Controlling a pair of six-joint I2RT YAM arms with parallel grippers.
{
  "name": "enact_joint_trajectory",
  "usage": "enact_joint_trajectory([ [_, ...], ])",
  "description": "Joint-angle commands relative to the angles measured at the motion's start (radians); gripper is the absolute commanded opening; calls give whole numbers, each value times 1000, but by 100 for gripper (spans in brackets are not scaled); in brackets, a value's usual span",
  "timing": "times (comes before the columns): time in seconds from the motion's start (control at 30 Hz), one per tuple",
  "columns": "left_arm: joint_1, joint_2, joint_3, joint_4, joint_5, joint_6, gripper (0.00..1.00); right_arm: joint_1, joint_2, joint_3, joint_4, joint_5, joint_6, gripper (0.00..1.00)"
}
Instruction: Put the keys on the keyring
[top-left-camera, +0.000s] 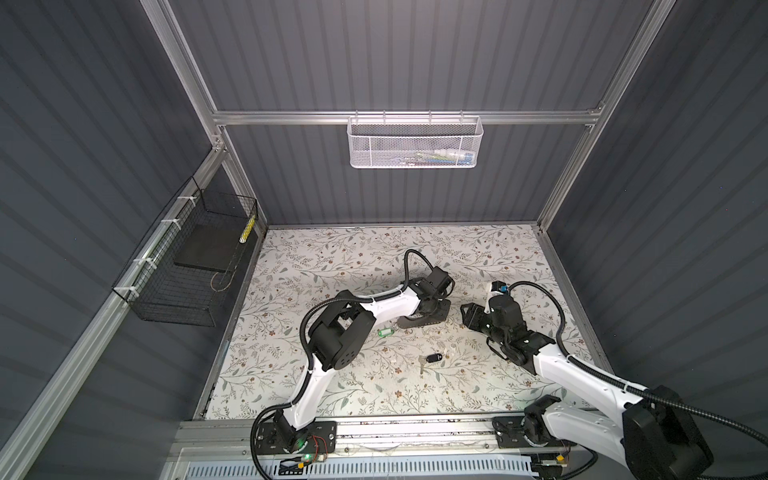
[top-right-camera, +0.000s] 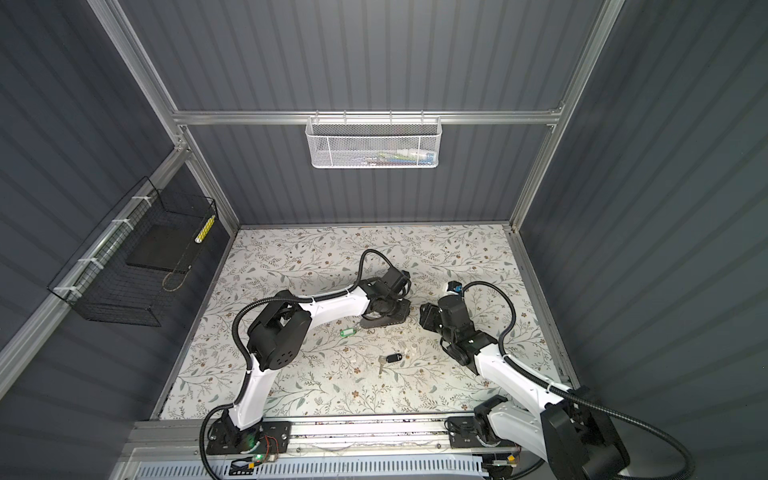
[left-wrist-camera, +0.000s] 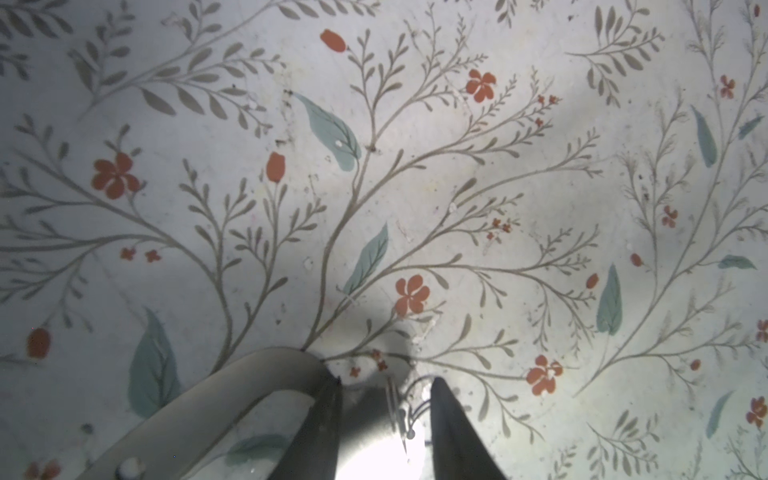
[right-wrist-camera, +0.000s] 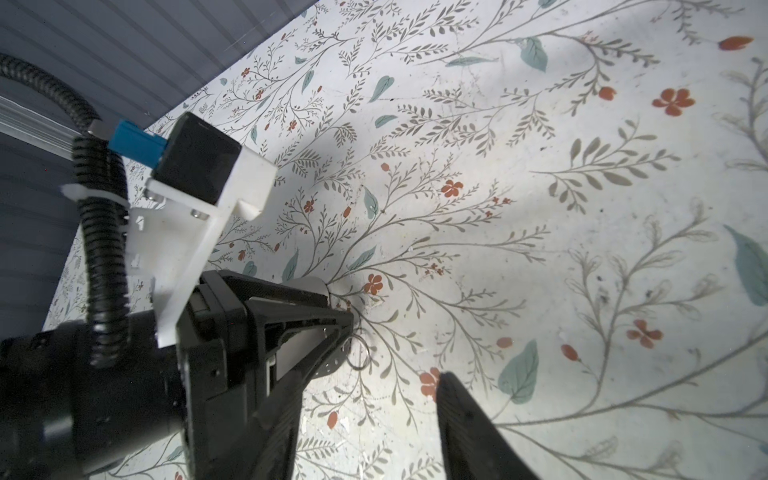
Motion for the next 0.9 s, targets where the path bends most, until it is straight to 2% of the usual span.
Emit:
enact_joint_trajectory([
  [0.0,-10,12,28,-16,-25,-13,35,0,-1,3,29,-16,-16,47],
  [0.4,-20,7,22,-11,-27,-9,24,-5,9,4,40,-39,-25,30],
  [0.63,-24,-14,-9,25,-8,3,19,-7,7,3,41,-41,-25,28],
  [0.77,-27,-34,-32,49,-5,10,10,-9,7,3,41,-43,-23,28],
  [0.87,-27,-54,-54,72,3,15,9,-11,5,1,44,-45,-24,26],
])
